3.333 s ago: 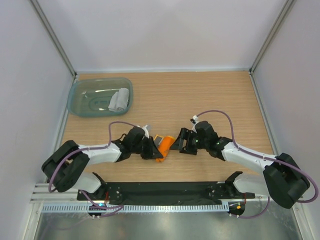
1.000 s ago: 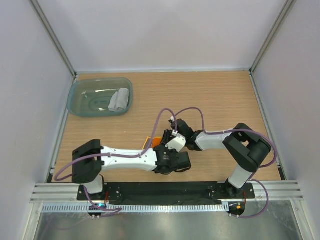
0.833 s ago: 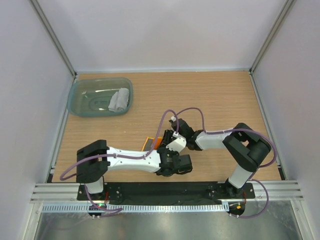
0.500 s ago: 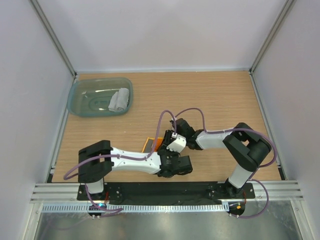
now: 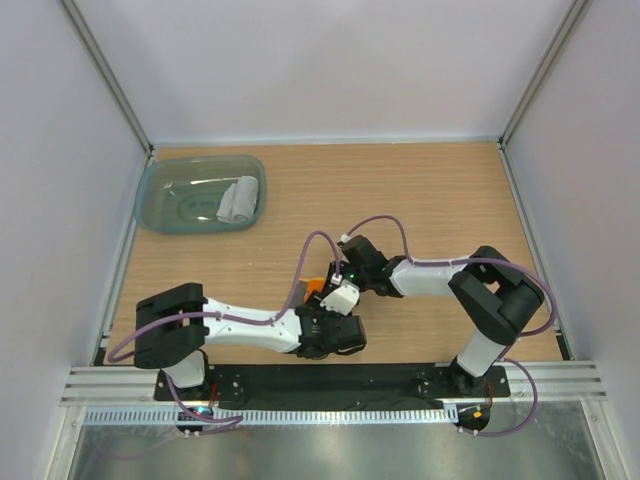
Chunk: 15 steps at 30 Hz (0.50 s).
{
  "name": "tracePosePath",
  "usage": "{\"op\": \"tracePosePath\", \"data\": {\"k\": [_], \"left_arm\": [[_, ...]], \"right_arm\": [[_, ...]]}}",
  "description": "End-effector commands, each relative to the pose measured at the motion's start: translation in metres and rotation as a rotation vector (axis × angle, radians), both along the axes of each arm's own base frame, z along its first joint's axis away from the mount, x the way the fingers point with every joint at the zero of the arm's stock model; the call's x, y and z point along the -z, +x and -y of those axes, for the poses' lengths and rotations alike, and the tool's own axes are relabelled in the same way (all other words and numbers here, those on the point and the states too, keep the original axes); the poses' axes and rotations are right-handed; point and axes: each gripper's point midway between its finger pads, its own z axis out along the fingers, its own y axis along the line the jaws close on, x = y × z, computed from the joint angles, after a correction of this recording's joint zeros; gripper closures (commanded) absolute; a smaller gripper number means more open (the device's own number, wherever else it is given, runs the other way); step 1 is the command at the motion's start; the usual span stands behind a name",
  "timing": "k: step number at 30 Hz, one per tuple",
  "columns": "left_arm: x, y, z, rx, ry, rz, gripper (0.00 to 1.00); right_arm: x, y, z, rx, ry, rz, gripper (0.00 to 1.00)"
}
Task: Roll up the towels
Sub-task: Roll the towel
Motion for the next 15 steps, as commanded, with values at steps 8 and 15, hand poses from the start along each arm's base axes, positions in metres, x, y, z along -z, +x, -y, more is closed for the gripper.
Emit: {"op": "tracePosePath", "data": {"k": [8,15], "left_arm": [[0.028,-0.008,-0.001,0.051,0.07,-0.066,0.41],[0.048,-0.013,-0.003,0.069,0.093,-0.144,0.64]], "right_arm": [[0.004,-0.008,0.022,-0.012,-0.113,-0.047,0.73],[-0.013,-0.009,0.014,-0.034,-0.069,-0.064,0.73]]}}
